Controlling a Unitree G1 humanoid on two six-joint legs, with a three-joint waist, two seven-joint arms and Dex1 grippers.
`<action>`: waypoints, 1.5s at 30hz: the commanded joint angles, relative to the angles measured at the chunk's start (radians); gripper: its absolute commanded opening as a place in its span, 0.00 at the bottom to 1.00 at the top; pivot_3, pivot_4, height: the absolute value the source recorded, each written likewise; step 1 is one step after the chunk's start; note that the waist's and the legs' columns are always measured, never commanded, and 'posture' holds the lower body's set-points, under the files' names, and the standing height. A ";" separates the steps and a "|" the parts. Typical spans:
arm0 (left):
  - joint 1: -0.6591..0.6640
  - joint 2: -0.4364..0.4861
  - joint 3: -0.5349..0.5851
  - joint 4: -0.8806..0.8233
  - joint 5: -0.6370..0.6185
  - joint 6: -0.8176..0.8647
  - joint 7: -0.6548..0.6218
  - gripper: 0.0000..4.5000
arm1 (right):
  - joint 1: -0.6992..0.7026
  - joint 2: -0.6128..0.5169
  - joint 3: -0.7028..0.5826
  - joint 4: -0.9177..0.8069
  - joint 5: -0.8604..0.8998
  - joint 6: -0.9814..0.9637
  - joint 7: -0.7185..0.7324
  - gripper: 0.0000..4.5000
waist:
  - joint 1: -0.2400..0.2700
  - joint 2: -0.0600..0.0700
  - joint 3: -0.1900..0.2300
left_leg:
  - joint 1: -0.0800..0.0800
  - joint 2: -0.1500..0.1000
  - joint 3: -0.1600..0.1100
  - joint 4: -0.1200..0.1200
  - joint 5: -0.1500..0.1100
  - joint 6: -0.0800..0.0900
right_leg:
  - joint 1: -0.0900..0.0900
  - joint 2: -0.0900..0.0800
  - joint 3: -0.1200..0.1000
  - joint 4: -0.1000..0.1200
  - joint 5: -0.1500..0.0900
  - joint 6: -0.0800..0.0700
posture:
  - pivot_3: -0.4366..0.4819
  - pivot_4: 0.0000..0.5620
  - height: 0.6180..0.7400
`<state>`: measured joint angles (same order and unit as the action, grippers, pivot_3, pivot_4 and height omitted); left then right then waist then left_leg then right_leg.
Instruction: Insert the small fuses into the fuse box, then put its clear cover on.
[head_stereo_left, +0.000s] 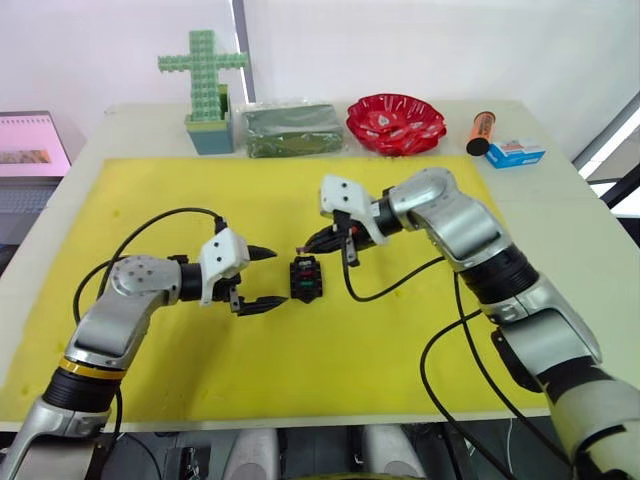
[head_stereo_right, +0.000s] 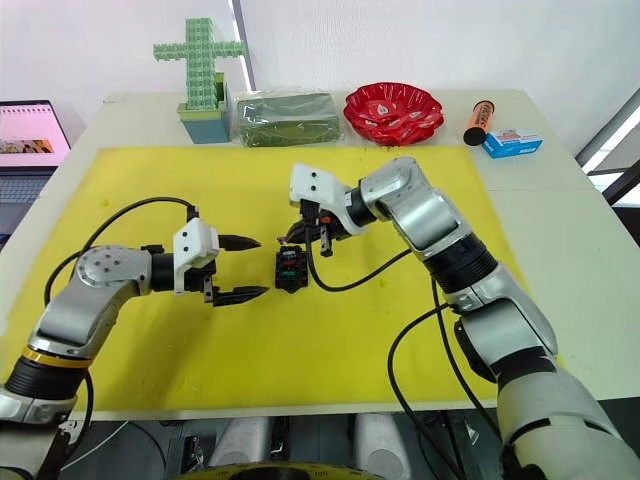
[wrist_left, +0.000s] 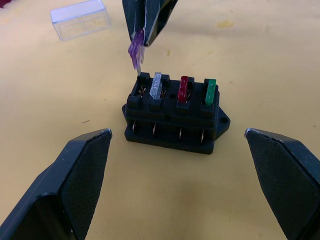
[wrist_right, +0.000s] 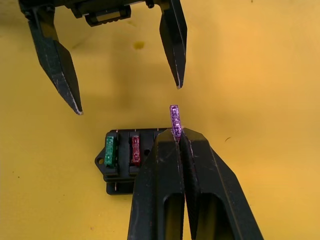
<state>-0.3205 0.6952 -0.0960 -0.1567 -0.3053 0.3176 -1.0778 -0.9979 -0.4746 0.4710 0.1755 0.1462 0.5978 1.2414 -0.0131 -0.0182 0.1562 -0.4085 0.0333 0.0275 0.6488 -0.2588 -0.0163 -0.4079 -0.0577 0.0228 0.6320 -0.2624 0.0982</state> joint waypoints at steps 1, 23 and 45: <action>0.003 0.005 0.016 -0.013 -0.001 -0.018 0.005 1.00 | -0.022 0.011 0.001 0.003 -0.014 -0.008 0.013 0.01 | 0.000 0.000 0.000 | 0.000 0.000 0.000 0.000 0.000 0.000 | 0.000 0.000 0.000 0.000 0.000 0.000 | 0.48 0.27 1.00; -0.017 0.021 0.036 0.009 -0.004 -0.020 0.010 1.00 | -0.040 0.054 -0.012 0.133 -0.074 -0.075 0.025 0.01 | 0.000 0.000 0.000 | 0.000 0.000 0.000 0.000 0.000 0.000 | 0.000 0.000 0.000 0.000 0.000 0.000 | 0.48 0.27 1.00; -0.009 0.023 0.058 0.011 -0.003 -0.025 0.021 1.00 | -0.052 0.074 -0.009 0.240 -0.113 -0.143 0.056 0.01 | 0.000 0.000 0.000 | 0.000 0.000 0.000 0.000 0.000 0.000 | 0.000 0.000 0.000 0.000 0.000 0.000 | 0.48 0.27 1.00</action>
<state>-0.3210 0.7085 -0.0615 -0.1284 -0.3049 0.3114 -1.0604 -1.0254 -0.4055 0.4746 0.4132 0.0429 0.4682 1.2901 -0.0135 -0.0181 0.1561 -0.4083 0.0333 0.0274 0.6488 -0.2587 -0.0164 -0.4078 -0.0577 0.0227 0.6323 -0.2624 0.0982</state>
